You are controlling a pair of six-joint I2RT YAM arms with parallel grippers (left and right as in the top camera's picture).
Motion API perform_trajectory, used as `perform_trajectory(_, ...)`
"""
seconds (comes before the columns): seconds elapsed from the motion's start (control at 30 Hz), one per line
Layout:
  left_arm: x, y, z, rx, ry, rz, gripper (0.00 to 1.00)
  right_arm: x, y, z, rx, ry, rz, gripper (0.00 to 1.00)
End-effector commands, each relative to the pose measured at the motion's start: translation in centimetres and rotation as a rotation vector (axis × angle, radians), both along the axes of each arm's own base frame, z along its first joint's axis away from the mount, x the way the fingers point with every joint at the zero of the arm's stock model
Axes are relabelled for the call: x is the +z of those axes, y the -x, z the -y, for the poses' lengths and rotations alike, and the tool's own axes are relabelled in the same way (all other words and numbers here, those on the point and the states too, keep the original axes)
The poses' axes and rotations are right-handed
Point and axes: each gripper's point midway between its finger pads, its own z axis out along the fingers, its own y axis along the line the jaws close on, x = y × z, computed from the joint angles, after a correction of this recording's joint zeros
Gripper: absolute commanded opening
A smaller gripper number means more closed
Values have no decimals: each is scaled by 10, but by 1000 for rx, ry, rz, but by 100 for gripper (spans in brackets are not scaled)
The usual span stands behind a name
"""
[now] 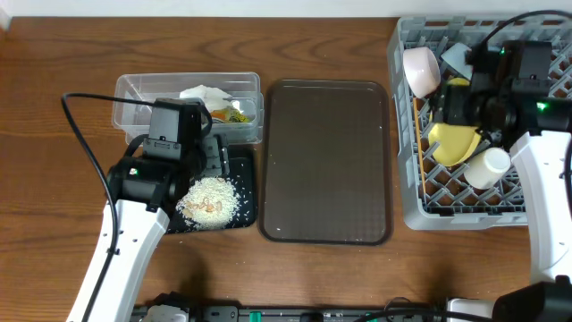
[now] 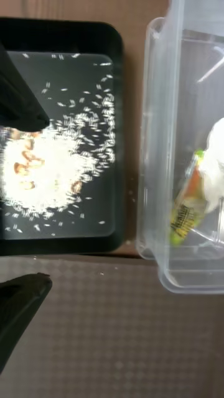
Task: Sort waste into correct bins and load items into the dishwasher rack
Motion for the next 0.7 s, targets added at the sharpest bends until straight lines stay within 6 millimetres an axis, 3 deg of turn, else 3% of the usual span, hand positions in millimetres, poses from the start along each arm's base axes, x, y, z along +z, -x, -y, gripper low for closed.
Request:
perform_trajectory(0.0,-6,11,-4,-6,-23,-60,77,-1,9,-8,22,-44,-29,84)
perform_trajectory(0.13,-14,36,-8,23,-25,-156,77,-16,28,-8,11,-43,-123,90)
perform_trajectory(0.3,-8,56,-12,18,-18,-115,77,-34,44,-10,-4,-48,-162,97)
perform_trajectory(0.53,0,89,-8,-48,9,78,86,-46,79,-26,7,-45,2,99)
perform_trajectory(0.67,-2,100,-11,-30,36,140,88,-44,104,-20,-58,-23,102,99)
